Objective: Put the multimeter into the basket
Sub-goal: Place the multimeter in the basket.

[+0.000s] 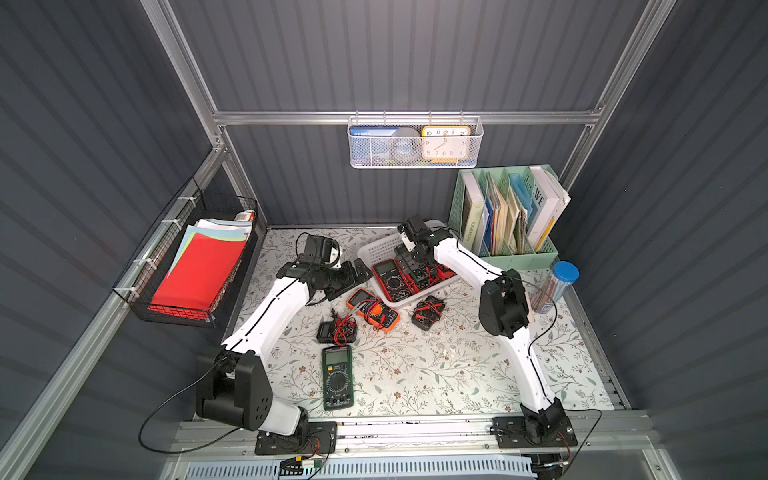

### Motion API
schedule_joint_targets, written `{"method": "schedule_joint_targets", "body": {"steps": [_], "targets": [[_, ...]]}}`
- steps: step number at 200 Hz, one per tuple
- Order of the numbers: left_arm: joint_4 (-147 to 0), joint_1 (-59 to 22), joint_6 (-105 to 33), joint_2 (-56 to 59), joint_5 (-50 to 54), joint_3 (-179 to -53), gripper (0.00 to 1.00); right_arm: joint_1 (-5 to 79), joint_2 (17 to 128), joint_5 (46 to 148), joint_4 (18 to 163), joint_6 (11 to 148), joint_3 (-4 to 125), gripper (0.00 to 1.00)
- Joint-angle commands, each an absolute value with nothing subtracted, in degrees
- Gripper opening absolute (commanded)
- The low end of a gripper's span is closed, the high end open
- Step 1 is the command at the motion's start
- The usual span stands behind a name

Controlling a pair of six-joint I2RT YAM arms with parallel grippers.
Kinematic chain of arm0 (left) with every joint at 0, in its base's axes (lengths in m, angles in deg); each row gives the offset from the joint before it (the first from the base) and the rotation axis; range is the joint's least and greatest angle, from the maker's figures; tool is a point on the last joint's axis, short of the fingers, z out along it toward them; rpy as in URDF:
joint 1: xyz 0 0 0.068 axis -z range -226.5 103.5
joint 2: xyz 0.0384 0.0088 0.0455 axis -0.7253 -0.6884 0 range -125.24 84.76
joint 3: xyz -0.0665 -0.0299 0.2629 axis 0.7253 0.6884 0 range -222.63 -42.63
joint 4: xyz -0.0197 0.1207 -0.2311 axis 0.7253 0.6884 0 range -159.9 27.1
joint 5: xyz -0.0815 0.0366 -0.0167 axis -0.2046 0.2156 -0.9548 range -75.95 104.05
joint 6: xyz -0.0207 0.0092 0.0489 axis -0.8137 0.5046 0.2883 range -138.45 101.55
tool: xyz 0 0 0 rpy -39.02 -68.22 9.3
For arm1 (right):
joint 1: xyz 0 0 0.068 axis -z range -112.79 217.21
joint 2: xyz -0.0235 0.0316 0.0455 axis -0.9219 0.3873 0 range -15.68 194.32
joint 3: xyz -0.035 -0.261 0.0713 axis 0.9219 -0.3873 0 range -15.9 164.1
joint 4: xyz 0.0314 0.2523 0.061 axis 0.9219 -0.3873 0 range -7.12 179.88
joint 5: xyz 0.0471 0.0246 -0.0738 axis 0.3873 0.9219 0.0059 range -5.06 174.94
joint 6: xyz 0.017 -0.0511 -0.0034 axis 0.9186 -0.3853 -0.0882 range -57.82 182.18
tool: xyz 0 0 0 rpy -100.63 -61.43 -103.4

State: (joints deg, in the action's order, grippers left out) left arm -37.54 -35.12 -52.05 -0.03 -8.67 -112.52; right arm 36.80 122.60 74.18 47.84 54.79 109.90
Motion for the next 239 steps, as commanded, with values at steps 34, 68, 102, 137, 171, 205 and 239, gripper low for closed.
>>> {"method": "schedule_joint_targets", "body": {"steps": [34,68,102,137,171,205,239], "targets": [[-36.3,-34.7,-50.8,0.1,-8.5,-114.1,0.99,37.9,121.3,72.8,45.7,56.4,112.2,0.99],[-35.9,-34.7,-50.4,0.1,-7.9,-114.2,0.99,37.7,117.1,76.5,46.0,59.4,112.0,0.99],[-33.8,-34.7,-50.7,0.5,-3.7,-113.6,0.99,37.1,112.0,80.1,46.1,64.0,111.6,0.99],[-29.4,-35.4,-53.1,1.4,2.0,-113.4,0.99,34.1,104.7,81.6,47.1,70.0,106.0,0.99],[-27.8,-39.9,-53.6,2.7,2.1,-113.0,0.99,27.7,94.8,80.1,51.8,76.2,92.6,0.99],[-24.4,-45.4,-53.6,4.8,1.8,-112.9,0.99,17.3,89.5,74.0,53.4,83.2,83.0,0.99],[-21.3,-46.9,-51.4,6.8,4.0,-113.0,0.99,6.9,89.1,71.0,57.0,96.1,76.2,0.99]]}}
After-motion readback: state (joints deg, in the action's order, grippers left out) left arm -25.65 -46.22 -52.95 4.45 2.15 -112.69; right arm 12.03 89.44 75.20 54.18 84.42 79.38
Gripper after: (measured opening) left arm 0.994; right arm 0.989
